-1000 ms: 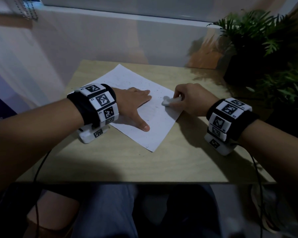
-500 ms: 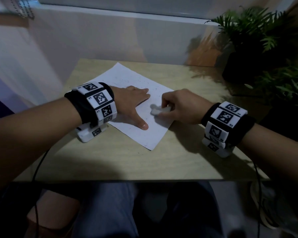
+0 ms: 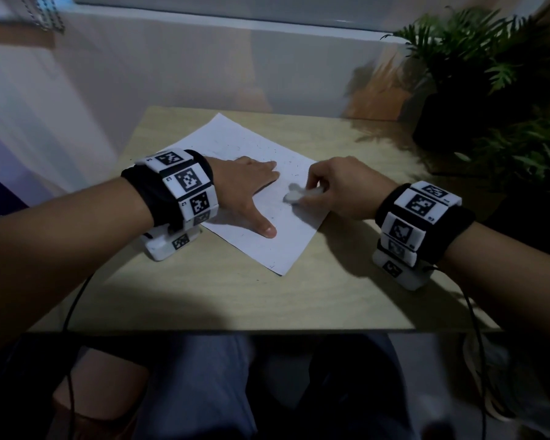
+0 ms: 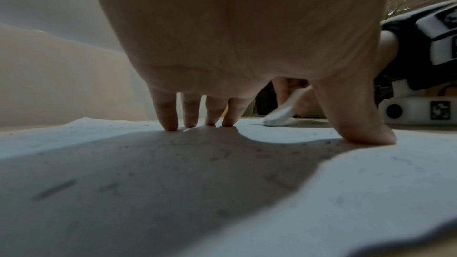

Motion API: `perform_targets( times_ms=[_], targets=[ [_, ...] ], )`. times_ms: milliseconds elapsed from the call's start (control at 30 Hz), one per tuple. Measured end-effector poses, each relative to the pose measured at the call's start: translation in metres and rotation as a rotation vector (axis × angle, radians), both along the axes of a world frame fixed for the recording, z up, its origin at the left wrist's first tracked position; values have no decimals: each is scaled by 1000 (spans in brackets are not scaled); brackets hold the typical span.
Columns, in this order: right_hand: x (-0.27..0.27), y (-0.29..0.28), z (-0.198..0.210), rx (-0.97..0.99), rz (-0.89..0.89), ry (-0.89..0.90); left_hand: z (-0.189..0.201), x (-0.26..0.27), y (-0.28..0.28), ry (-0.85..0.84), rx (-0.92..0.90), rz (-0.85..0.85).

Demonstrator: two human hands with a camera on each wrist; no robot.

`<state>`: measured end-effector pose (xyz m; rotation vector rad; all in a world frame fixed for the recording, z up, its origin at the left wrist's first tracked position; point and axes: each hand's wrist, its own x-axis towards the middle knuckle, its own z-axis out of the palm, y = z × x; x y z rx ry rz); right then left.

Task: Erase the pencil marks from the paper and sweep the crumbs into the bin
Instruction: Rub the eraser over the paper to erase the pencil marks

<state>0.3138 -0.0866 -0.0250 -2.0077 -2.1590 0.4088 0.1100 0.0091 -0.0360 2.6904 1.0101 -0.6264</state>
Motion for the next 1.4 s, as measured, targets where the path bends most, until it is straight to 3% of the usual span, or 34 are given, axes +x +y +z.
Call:
perform_targets(
  times_ms=[100, 233, 300, 433, 600, 767, 900, 1100, 1300, 1400],
  targets=[
    [1, 4, -4, 113, -68, -40, -1, 0, 1, 3, -1, -8],
    [-7, -4, -3, -25, 115, 21, -1, 0, 1, 6, -8, -3],
    [-3, 2, -1, -44, 47, 22, -1, 0, 1, 10, -3, -5],
    [4, 13, -3, 106, -94, -55, 0, 1, 0, 5, -5, -3],
    [-6, 0, -1, -20, 116, 1, 1, 0, -2, 3, 6, -5],
    [7, 15, -3, 107, -112, -88, 1, 0, -3, 2, 6, -2],
    [2, 8, -8, 47, 29, -61, -1, -1, -1, -1, 11, -1],
    [17, 17, -7, 90, -161, -50, 0, 0, -3, -1, 9, -2],
    [9, 14, -8, 35, -34, 32, -1, 1, -2, 4, 11, -9],
    [14, 20, -5, 118, -130, -24, 0, 1, -2, 6, 6, -13]
  ],
)
